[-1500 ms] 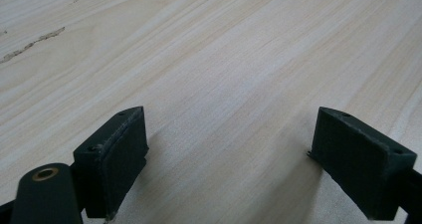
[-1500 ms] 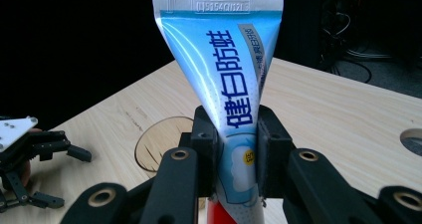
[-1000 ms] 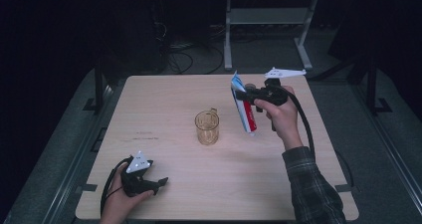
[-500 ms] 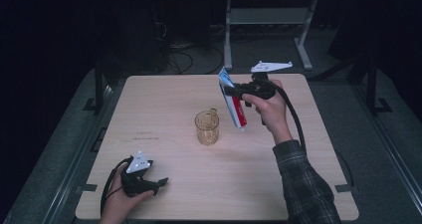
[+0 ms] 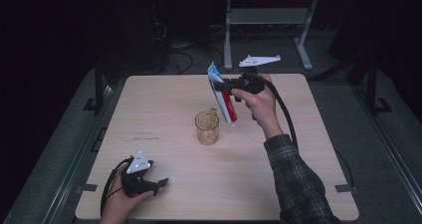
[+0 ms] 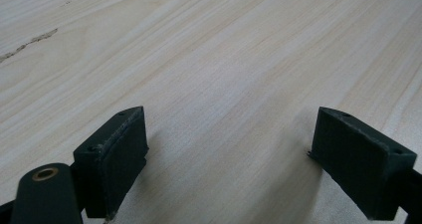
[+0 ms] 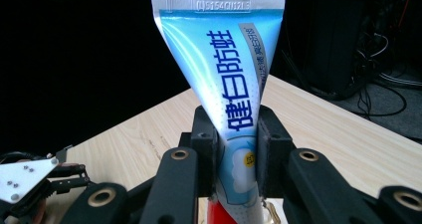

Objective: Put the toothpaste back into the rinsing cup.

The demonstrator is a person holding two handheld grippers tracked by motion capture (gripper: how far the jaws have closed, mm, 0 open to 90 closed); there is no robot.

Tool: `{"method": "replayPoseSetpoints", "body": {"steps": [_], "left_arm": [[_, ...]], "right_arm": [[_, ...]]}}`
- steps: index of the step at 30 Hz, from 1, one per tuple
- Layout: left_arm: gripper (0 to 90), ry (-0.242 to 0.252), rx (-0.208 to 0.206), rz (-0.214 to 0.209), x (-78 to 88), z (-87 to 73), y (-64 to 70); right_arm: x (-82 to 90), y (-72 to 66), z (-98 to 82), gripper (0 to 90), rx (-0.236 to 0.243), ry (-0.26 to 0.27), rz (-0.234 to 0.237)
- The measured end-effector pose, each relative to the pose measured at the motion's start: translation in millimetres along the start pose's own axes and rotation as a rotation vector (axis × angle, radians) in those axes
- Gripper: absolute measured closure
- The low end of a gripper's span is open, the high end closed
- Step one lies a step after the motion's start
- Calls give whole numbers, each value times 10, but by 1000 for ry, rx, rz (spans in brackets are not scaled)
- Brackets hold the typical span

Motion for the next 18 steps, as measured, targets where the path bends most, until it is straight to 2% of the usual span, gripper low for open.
{"method": "replayPoseSetpoints", "body": {"steps": [13, 18], "left_arm": [[131, 4, 3, -5, -3, -1, 9], [130, 4, 2, -7, -3, 0, 12]], "right_arm": [[-263, -117, 96, 737, 18, -7, 31], [-329, -134, 96, 738, 10, 2, 41]]}}
Point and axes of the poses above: each handheld gripper's, and its own axes: x roughly backward along the jaws, z roughly out of its top, y roughly to its right, the point moved 1 cm from there along -x, roughly forward along the jaws, and after that the axes turned 10 degrees about y, right-handed, at the moved point
